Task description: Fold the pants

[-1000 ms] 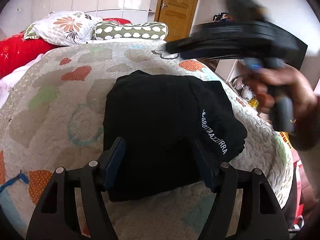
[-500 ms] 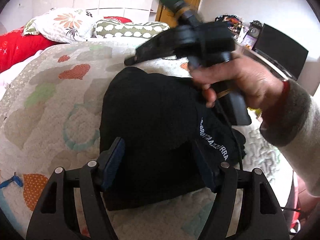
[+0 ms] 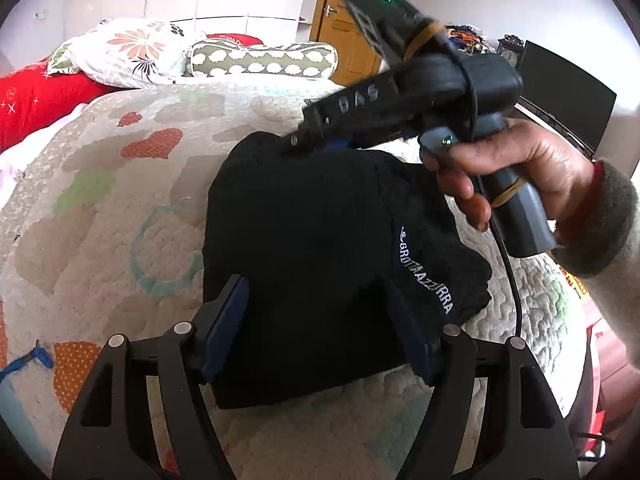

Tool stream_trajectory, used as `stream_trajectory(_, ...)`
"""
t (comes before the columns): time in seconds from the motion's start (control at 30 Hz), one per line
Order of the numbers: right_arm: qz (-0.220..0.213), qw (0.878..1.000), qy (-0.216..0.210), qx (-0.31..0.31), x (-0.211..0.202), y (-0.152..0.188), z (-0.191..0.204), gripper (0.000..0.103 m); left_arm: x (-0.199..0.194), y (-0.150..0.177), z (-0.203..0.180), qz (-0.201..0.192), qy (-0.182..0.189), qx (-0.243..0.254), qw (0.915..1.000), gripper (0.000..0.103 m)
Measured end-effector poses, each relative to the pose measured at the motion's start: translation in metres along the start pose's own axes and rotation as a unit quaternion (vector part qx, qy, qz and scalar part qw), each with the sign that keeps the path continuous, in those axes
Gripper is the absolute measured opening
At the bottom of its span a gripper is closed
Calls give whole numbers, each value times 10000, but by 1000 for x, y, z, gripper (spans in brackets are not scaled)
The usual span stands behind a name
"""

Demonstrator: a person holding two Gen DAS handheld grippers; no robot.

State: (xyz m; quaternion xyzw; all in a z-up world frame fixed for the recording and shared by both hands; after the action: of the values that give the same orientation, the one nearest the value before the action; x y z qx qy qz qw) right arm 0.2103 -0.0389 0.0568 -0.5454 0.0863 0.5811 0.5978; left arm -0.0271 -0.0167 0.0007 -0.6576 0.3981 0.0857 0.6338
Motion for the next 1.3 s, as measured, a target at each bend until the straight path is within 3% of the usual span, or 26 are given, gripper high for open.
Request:
stream_trajectory(0.07, -68, 9997, 45, -210, -1, 2, 3, 16, -2, -1, -1, 9, 53, 49, 10000, 71)
stream_trajectory(0.17, -318, 9964, 329, -710, -10, -10, 15, 5, 0, -2, 1, -21, 100, -23, 9999, 71)
stream_trajectory(0.23, -651, 9923, 692, -799, -14, -26, 9, 0, 5, 0, 1, -9, 72, -61, 10000, 79)
stream_trajectory(0.3, -726, 9906, 956, -652, -4, -31, -7, 0, 9, 1, -1, -3, -25, 28, 10000, 79)
stream_trajectory(0.4, -470, 9949, 827, -347, 13, -18, -17, 0, 4, -2, -2, 52, 17, 63, 10000, 79)
stream_trajectory(0.67, -1329, 9873, 855, 154, -96, 23, 3, 9, -19, -31, 22, -237, -242, -139, 9993, 79)
stream_trajectory(0.77, -1359, 9874, 787, 174, -109, 54, 19, 9, -7, -38, 27, -158, -244, -322, 9991, 79)
stream_trajectory(0.83, -1154, 9897, 825, 168, -99, 76, 21, 9, 12, -36, 29, 71, -370, -346, 9987, 79)
stream_trajectory(0.9, -850, 9896, 1150, 148, -85, 95, 10, 9, 31, -32, 30, 349, -444, -403, 9976, 79)
stream_trajectory(0.93, -783, 9849, 1524, 258, -80, 103, -5, 9, 40, -29, 30, 443, -450, -434, 9971, 79)
stream_trajectory(1.0, -879, 9786, 1775, 555, -82, 109, -25, 9, 49, -28, 30, 462, -517, -500, 9963, 80)
stream_trajectory(1.07, -972, 9784, 1629, 823, -91, 111, -28, 9, 47, -29, 30, 450, -510, -561, 9961, 80)
stream_trajectory(1.3, -1501, 9773, 1415, 480, -132, 113, 23, 10, 31, -31, 26, 358, -638, -429, 9964, 80)
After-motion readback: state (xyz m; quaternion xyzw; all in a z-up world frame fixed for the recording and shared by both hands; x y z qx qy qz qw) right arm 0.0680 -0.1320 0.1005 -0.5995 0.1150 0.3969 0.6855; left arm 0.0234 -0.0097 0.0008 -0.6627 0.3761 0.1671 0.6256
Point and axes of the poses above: each gripper's, at about its wrist camera, not at the fingertips, and x roughly the way its jaws point, z to its left, y to its underside, the point moved 7 cm from there along x, roughly the way its jaws point, and after that the axes turned 5 degrees about -z, right-handed, at the moved point
